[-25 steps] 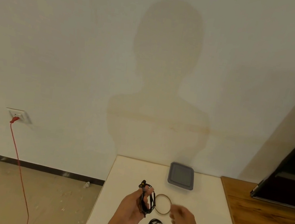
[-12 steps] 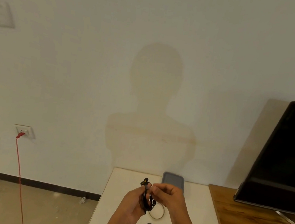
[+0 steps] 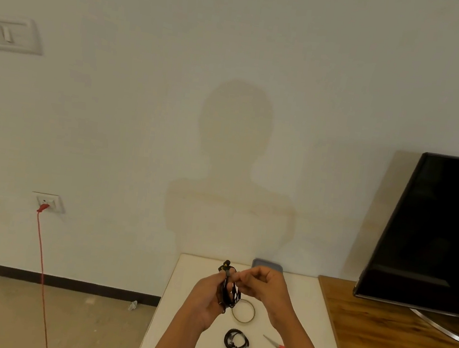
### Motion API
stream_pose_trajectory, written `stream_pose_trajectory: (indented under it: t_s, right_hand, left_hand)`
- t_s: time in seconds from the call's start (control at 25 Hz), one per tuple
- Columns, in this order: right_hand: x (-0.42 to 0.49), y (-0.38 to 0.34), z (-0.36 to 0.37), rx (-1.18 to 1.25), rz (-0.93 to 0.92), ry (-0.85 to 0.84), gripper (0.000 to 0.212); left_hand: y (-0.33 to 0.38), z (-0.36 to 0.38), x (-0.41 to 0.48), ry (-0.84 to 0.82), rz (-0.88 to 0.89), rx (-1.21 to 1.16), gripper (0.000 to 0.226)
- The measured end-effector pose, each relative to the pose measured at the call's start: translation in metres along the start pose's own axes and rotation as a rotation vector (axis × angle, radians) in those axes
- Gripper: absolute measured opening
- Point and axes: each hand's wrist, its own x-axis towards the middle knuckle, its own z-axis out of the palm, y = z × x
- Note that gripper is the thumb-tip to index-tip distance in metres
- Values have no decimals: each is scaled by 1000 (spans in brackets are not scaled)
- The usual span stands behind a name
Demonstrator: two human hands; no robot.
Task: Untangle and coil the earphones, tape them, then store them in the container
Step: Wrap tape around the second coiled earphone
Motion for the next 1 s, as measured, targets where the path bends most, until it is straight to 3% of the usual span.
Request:
stream_pose_trajectory:
  t_s: [0.36,0.48,0.68,0.8,1.0]
  right_hand:
    - [-18,-3,13,-97,-2,133,16]
    - [-21,-6,13,-23,58,165,17]
    - [-27,-7,18,52,205,116,9]
    - [-31,-7,23,53,220,108,12]
    - [-34,-6,29,-170,225,135,6]
  left_hand:
    - [-4,-2,-18,44,43,150,22]
    - [-5,-4,-22,53,89,216,24]
    - [-4,-1,-30,-67,14,-24,22]
    - [-6,-3,-33,-116,-23,-41,22]
    - [-12,-7,-35,-113,-29,-69,22]
